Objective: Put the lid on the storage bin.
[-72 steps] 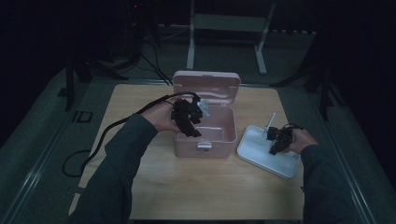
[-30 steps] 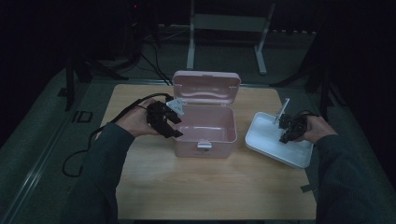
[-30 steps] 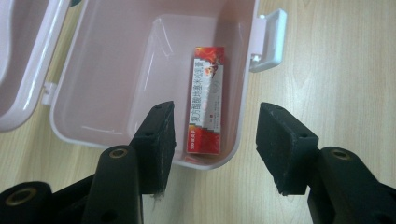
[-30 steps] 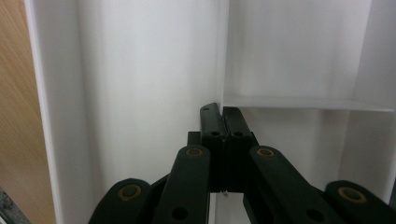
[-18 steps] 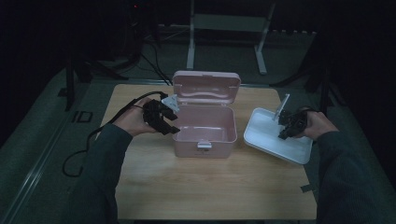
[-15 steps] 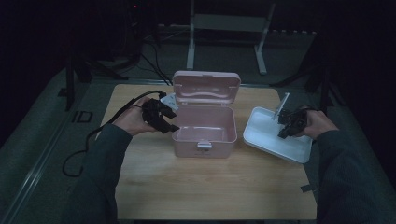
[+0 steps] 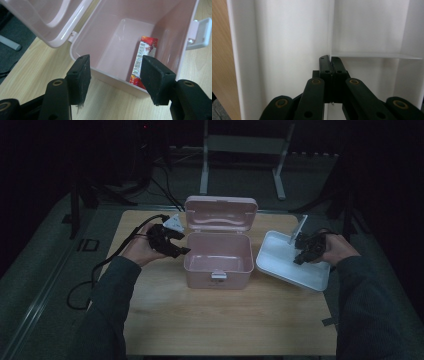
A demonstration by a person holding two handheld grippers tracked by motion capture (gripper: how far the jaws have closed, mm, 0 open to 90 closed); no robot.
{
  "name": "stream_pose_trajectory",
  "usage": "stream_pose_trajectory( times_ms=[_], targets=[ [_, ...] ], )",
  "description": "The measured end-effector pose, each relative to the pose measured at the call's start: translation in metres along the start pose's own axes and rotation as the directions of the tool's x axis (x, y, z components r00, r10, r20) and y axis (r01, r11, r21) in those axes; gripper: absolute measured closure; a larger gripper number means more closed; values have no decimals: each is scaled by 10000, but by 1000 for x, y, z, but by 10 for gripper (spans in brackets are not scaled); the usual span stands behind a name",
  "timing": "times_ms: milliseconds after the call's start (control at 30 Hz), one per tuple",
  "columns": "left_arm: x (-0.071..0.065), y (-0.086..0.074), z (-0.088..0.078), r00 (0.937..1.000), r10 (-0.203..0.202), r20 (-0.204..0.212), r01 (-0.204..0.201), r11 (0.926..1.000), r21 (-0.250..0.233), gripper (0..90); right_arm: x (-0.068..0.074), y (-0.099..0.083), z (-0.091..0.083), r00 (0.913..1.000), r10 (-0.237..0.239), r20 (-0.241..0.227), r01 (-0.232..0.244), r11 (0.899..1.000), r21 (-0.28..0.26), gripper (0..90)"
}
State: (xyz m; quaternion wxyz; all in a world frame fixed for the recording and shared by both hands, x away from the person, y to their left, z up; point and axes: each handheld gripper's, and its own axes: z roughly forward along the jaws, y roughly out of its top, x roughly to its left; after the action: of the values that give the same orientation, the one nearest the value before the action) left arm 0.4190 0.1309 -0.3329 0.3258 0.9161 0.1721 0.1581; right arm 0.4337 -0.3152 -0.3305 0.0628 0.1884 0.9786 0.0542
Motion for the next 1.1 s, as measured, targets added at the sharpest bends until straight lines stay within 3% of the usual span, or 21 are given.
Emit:
stream_pose_trajectory(
  times_ms=[333,733,1100],
  targets=[
    [4,-7,-1,9999,-160,58,162,9996,-227,414,1,13,-8,9992,-379,147,378,9993,69,897],
    [6,-10,-3,9996,-256,133,261,9991,-326,417,2,15,-24,9987,-425,297,427,9991,-61,897],
    [8,-11,-4,9993,-298,206,306,9987,-395,421,8,42,-23,9936,-1120,145,1121,9937,-59,897]
  ],
)
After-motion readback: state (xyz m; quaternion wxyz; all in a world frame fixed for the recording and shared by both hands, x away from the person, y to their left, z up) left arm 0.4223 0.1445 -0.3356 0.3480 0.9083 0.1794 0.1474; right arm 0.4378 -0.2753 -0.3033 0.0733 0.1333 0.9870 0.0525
